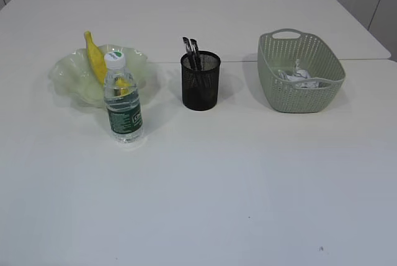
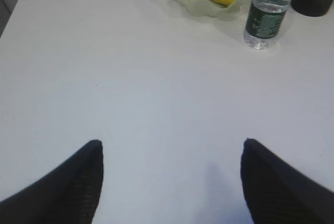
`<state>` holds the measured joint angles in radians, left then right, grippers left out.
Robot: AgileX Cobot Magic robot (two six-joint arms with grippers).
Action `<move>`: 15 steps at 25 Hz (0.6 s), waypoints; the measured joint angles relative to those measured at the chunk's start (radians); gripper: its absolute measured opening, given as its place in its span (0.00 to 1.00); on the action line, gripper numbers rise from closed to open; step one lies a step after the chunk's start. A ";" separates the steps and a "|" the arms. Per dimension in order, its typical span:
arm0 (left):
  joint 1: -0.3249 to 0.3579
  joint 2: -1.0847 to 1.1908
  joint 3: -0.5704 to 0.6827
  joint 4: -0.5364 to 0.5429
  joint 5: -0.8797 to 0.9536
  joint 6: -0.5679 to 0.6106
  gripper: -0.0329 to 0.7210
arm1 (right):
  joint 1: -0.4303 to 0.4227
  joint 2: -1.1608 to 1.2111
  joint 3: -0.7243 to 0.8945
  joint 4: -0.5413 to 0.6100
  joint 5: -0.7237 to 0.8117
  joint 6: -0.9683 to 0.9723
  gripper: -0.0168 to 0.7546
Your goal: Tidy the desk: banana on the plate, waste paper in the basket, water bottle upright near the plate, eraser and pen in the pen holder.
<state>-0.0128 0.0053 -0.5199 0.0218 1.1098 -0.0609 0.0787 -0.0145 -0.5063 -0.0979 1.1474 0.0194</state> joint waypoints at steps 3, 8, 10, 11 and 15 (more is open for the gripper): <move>0.031 0.000 0.000 0.000 0.000 0.000 0.81 | -0.004 0.000 0.000 0.000 0.000 0.002 0.62; 0.035 0.000 0.000 0.000 0.000 0.000 0.81 | -0.074 0.000 0.000 0.000 0.000 0.002 0.62; 0.035 0.000 0.000 0.000 0.000 0.000 0.80 | -0.090 0.000 0.000 0.000 0.000 0.002 0.62; 0.035 0.000 0.000 0.000 0.000 0.000 0.79 | -0.094 0.000 0.000 0.000 0.000 0.002 0.62; 0.035 0.000 0.000 0.000 0.000 0.000 0.78 | -0.094 0.000 0.000 0.000 0.000 0.002 0.62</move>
<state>0.0219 0.0053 -0.5199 0.0218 1.1098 -0.0609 -0.0155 -0.0145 -0.5063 -0.0979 1.1474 0.0213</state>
